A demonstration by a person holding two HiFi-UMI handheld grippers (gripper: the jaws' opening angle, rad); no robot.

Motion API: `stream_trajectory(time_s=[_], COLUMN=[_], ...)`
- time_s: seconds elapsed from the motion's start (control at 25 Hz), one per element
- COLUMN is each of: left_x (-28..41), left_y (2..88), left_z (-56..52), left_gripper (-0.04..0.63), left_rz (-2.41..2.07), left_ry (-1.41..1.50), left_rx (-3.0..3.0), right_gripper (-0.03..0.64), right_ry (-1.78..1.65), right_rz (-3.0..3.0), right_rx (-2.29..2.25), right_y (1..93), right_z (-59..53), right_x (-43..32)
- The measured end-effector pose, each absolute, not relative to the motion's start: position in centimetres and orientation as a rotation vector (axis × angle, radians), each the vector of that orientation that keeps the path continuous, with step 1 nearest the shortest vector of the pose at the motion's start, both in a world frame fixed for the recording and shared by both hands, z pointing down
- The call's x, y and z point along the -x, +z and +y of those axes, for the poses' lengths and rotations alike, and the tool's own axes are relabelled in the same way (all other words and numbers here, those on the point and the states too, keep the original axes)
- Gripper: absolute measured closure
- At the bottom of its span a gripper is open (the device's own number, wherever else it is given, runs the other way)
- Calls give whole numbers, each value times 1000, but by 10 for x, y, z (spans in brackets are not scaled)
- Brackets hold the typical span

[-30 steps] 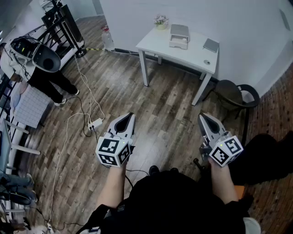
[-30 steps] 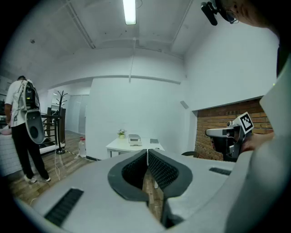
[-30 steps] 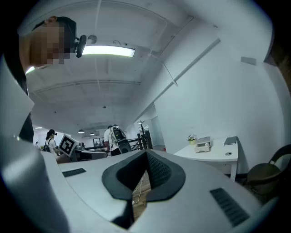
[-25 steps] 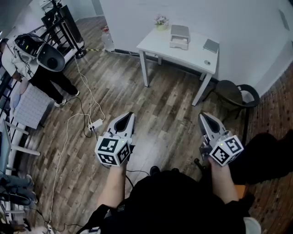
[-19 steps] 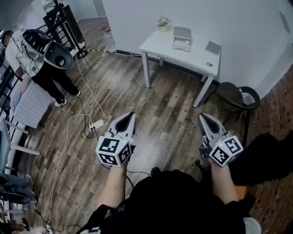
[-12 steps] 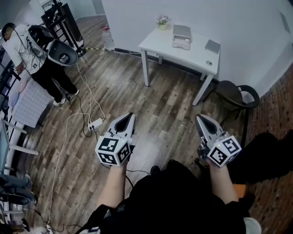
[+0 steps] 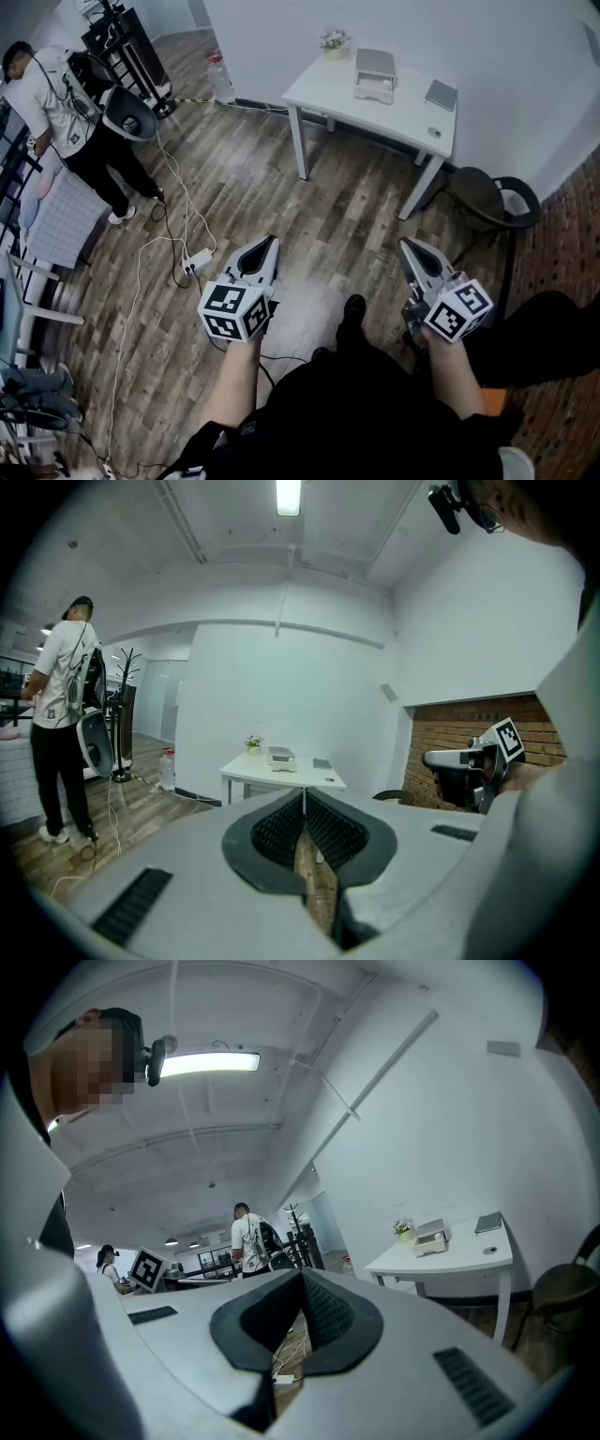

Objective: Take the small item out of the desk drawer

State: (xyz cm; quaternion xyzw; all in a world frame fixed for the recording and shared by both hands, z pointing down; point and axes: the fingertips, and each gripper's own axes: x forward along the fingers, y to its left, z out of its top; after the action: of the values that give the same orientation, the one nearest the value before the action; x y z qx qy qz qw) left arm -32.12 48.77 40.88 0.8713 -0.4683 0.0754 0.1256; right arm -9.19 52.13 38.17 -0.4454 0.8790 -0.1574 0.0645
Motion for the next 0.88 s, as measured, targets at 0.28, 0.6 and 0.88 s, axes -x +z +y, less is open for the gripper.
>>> stream_trajectory(time_s=[0.28,0.6,0.88], left_x=[280,235,194], left_y=[417,408,409], left_z=[403,312,252], left_gripper=[578,578,578], left_rz=[-1321,-1284,-1264], left_ry=[266,322,379], left_rx=[-2544,-2565,-2569], right_gripper=[621,621,621], right_ry=[-537,-603,-636], right_rz=[2620,2575,2528], right_rx=[1357,1382,1387], right_y=[396,403,410], right_z=[440,354,302], right_x=[55,12,-34])
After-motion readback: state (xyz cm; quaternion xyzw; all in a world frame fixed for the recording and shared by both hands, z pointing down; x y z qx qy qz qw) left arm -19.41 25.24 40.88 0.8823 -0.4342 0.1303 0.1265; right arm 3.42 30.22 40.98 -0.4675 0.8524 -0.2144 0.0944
